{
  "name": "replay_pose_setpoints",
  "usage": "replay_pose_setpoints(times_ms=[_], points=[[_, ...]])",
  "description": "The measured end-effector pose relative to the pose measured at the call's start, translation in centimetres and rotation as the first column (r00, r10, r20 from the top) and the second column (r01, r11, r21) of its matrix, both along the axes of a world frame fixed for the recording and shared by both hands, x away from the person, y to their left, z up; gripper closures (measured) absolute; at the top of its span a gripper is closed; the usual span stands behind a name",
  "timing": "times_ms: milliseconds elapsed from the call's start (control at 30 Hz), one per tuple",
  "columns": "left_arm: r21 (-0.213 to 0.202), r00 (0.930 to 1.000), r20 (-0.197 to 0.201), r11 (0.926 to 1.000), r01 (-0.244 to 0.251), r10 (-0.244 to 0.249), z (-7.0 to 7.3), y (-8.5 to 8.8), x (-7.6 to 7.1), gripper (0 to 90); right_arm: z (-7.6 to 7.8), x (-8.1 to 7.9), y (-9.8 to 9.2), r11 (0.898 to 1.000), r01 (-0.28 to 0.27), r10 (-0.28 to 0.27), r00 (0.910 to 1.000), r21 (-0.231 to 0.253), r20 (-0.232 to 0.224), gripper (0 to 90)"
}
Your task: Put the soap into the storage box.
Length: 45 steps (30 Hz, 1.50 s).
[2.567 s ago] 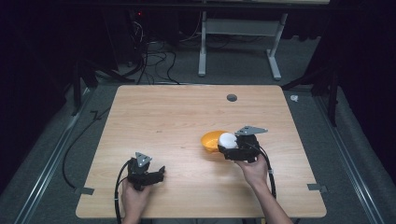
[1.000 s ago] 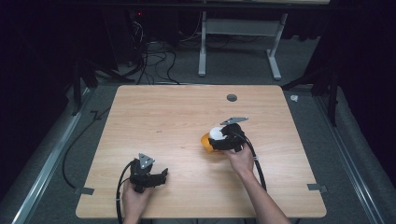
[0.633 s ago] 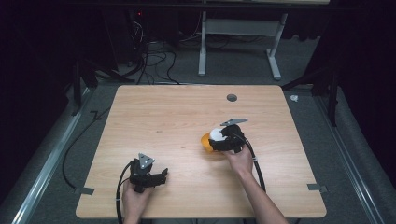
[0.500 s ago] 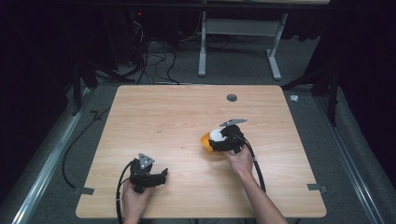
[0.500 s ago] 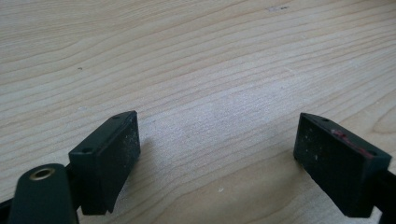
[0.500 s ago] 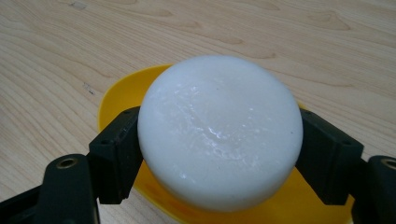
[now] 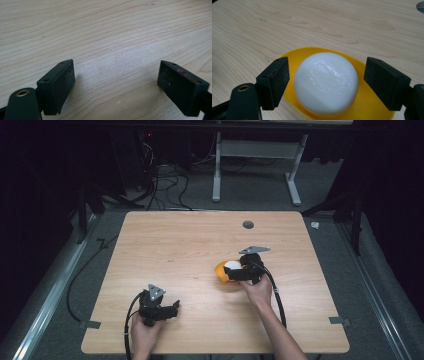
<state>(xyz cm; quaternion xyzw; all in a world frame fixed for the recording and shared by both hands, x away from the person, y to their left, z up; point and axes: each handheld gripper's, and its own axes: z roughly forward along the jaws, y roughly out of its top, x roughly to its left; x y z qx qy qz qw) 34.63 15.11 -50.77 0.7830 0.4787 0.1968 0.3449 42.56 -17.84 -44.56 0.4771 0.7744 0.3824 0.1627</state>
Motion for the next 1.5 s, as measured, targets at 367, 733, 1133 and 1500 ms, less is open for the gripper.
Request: replay_pose_setpoints(times_ms=[367, 733, 1133, 1500], points=[[0.002, 1.0, -0.001, 1.0, 0.0, 0.0, 0.0, 0.0, 0.0, 14.9, 1.0, -0.8, -0.8, 0.999, -0.008, 0.007, 0.9993, 0.032, 0.037, 22.6], [0.003, 1.0, -0.001, 1.0, 0.0, 0.0, 0.0, 0.0, 0.0, 14.9, 1.5, -1.8, -2.4, 0.999, 0.015, -0.017, 0.9973, 0.04, 0.071, 25.2], [0.002, 1.0, -0.002, 1.0, 0.0, 0.0, 0.0, 0.0, 0.0, 14.9, 1.3, -2.8, -3.9, 0.998, 0.037, -0.041, 0.9961, 0.056, 0.078, 26.4], [0.002, 1.0, -0.002, 1.0, 0.001, -0.001, 0.0, 0.0, -0.1, 14.9, 1.2, -3.6, -4.9, 0.997, 0.044, -0.049, 0.9951, 0.065, 0.085, 27.7]])
